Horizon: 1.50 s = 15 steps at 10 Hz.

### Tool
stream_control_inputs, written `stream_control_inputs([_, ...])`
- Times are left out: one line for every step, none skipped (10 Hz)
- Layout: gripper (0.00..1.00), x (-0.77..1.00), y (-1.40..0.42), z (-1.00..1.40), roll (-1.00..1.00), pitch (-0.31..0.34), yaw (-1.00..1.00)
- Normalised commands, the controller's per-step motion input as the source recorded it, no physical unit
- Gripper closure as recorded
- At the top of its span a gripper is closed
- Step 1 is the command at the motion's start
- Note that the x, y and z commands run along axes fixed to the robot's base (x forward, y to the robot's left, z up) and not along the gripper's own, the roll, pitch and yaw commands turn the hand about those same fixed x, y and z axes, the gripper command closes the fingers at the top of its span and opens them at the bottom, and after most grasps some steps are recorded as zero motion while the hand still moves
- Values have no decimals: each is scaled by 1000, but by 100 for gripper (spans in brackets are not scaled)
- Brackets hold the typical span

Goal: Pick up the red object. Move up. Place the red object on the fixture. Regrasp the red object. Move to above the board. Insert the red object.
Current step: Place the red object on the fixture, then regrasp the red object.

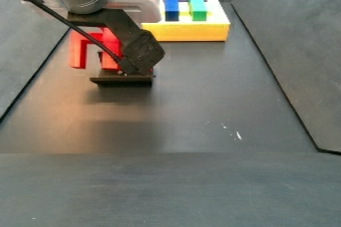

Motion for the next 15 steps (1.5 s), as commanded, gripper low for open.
stream_control_inputs([100,-86,-409,-217,0,-117,20])
stream_control_inputs([100,-74,-257,-217,0,-146,34])
stream_control_inputs([100,-231,0,-134,0,-91,83])
stream_control_inputs([100,-183,0,-126,154,-63,234])
stream_control_inputs([100,-80,54,-131,326,0,249])
stream_control_inputs([100,-63,66,-114,291,0,314])
stream_control_inputs([100,-14,0,-160,323,-9,363])
stream_control_inputs([100,0,0,-57,49,0,83])
stream_control_inputs([100,0,0,0,0,0,0])
stream_control_inputs([0,0,0,0,0,0,0])
stream_control_inputs([0,-49,-11,6,266,0,0])
stream_control_inputs([0,-60,-31,0,329,0,0])
stream_control_inputs([0,-17,-43,6,337,0,0])
stream_control_inputs([0,0,-111,94,569,0,0])
stream_control_inputs([0,0,-249,291,906,51,0])
